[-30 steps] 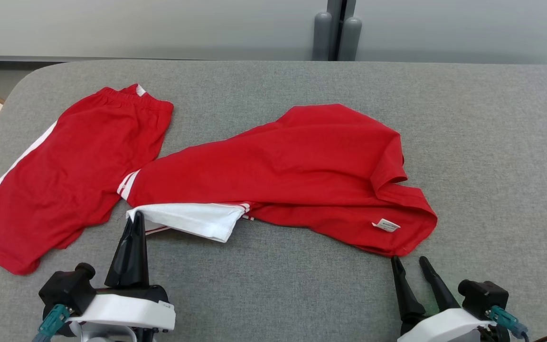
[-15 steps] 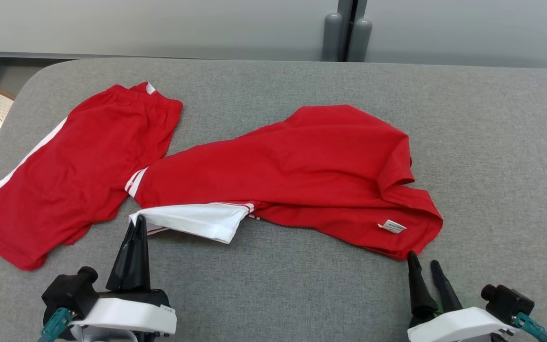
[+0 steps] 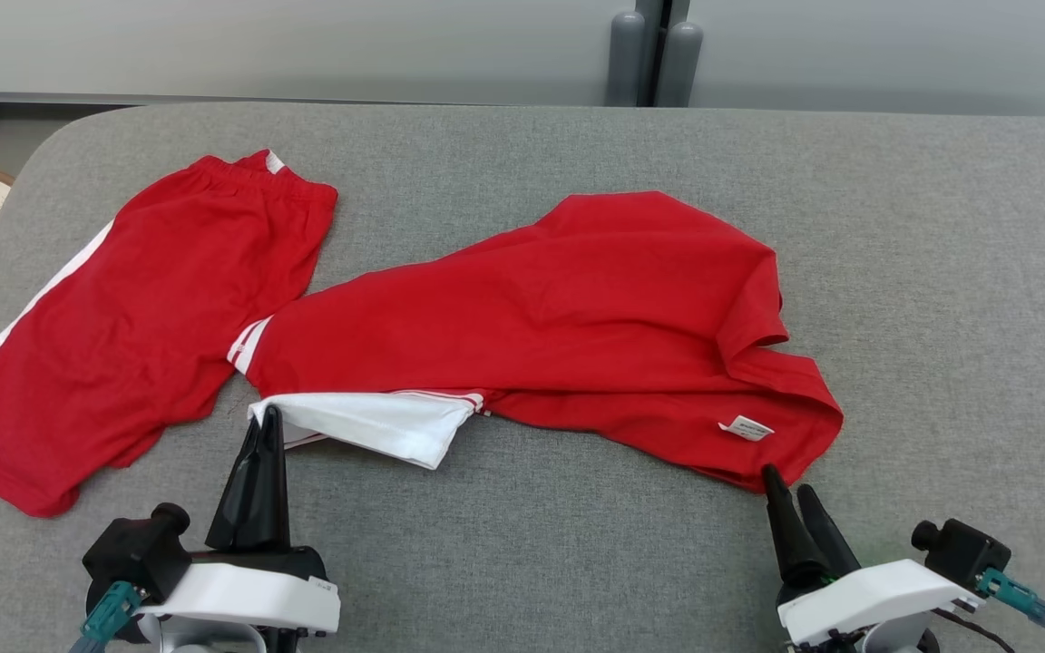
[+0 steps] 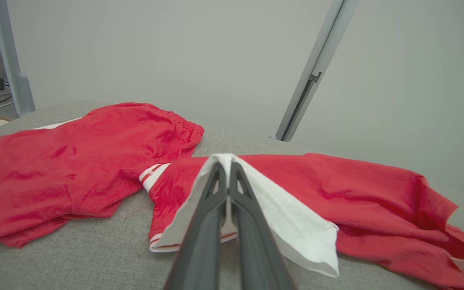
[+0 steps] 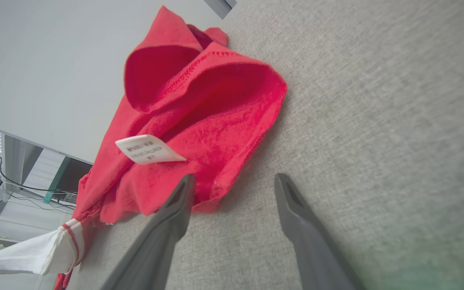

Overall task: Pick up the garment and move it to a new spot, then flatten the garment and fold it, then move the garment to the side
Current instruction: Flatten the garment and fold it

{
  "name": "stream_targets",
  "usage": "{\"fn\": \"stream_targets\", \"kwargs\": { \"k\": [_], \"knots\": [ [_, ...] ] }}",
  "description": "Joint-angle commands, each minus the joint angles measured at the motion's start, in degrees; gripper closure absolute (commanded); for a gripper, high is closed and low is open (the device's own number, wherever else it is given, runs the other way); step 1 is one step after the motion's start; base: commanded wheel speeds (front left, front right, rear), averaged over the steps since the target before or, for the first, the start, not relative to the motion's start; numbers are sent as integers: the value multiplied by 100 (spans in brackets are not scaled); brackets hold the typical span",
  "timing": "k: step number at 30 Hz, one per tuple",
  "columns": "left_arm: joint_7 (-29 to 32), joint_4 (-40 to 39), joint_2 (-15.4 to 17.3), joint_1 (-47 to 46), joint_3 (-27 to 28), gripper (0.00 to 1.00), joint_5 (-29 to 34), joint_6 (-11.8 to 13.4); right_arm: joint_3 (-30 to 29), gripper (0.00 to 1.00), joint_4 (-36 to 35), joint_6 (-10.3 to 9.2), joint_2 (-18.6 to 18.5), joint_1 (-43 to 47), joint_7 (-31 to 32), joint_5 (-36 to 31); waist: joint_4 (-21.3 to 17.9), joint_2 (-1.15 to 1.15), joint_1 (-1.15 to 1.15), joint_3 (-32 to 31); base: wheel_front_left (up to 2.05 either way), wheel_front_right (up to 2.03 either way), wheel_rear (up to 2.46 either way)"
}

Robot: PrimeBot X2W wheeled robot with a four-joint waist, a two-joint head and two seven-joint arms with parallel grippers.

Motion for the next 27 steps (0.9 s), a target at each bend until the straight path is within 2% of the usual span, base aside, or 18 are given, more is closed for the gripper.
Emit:
{"fn": "stream_targets", "kwargs": {
  "k": [1, 8, 15, 20, 24, 27],
  "knots": [
    [-10, 2, 18, -96, 33, 100, 32, -17, 296, 100, 154, 66, 270, 15, 139, 234, 8, 0, 0, 23, 0, 0, 0],
    [-10, 14, 19, -157, 121, 100, -24, -29, 1045, 100, 168, 70, 42, -227, 157, 660, -15, 0, 0, 98, 0, 0, 0],
    [-10, -109, 19, -218, 348, 100, -17, -86, 1101, 100, -50, 49, -441, -331, 115, 712, -161, 0, 0, 12, 0, 0, 0],
    [-10, -145, 18, -321, 470, 100, 12, -111, 1595, 100, 70, 44, -639, -586, 117, 687, -200, 0, 0, -71, 0, 0, 0],
    [-10, -180, 19, -290, 446, 100, 38, -107, 1640, 100, 196, 45, -669, -805, 86, 516, -186, 0, 0, -144, 0, 0, 0],
    [-10, -228, 20, -232, 462, 100, 15, -96, 1370, 100, 112, 44, -695, -821, 79, 257, -191, 0, 0, -195, 0, 0, 0]
  ]
}}
